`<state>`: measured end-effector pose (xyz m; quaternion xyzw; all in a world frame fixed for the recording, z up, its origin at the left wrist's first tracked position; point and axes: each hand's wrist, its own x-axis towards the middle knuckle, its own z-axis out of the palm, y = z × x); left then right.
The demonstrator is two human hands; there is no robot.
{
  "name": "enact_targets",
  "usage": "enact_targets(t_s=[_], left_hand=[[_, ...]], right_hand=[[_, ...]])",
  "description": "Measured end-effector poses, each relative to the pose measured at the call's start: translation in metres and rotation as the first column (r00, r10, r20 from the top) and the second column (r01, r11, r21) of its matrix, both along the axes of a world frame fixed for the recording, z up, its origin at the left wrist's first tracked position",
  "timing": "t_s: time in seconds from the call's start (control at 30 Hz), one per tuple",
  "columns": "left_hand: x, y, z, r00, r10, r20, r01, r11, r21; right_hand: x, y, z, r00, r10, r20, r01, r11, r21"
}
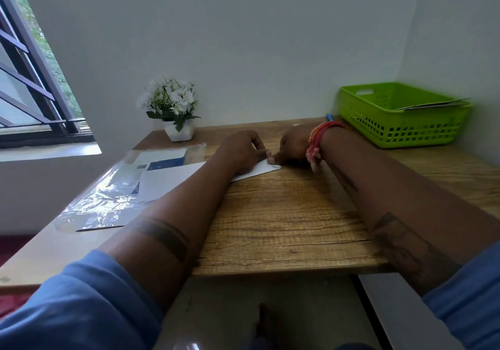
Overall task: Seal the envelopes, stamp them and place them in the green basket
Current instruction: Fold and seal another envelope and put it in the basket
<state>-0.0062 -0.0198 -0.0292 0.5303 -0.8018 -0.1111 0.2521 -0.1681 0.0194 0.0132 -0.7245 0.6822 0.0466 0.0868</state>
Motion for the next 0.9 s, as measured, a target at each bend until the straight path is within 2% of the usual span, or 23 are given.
enact_targets(t_s=[0.13,0.27,0.43,0.67,0.77,0.83,0.9], left_hand=[[-0.001,0.000,-0.005,0.999,0.032,-0.019,-0.032,0.999,-0.023],[0.000,-0.005,-0.004,0.999,0.048,-0.001,-0.048,0.999,-0.018],[-0.004,-0.003,-0.009,0.975,0.180,0.126,-0.150,0.965,-0.216],[-0.007,-0.010,-0.012,0.980,0.192,0.048,-0.184,0.974,-0.130],[-0.007,-0.008,-0.010,0.986,0.169,-0.008,-0.168,0.976,-0.142],[-0.009,-0.005,-0.006,0.985,0.147,-0.093,-0.162,0.971,-0.178],[-0.011,0.004,-0.001,0.979,0.109,-0.174,-0.146,0.966,-0.214]], right_hand=[[-0.005,0.006,0.008,0.999,0.013,0.046,-0.015,0.999,0.052],[-0.005,0.008,0.008,0.999,0.033,0.027,-0.035,0.998,0.061],[-0.006,0.009,0.009,0.997,0.026,0.070,-0.031,0.997,0.072],[-0.007,0.014,0.011,0.989,0.020,0.144,-0.031,0.996,0.078],[-0.012,0.017,0.005,0.964,-0.023,0.263,0.019,1.000,0.019],[-0.014,0.019,0.002,0.902,-0.088,0.423,0.102,0.995,-0.009],[-0.014,0.020,0.002,0.851,-0.111,0.513,0.143,0.990,-0.022]])
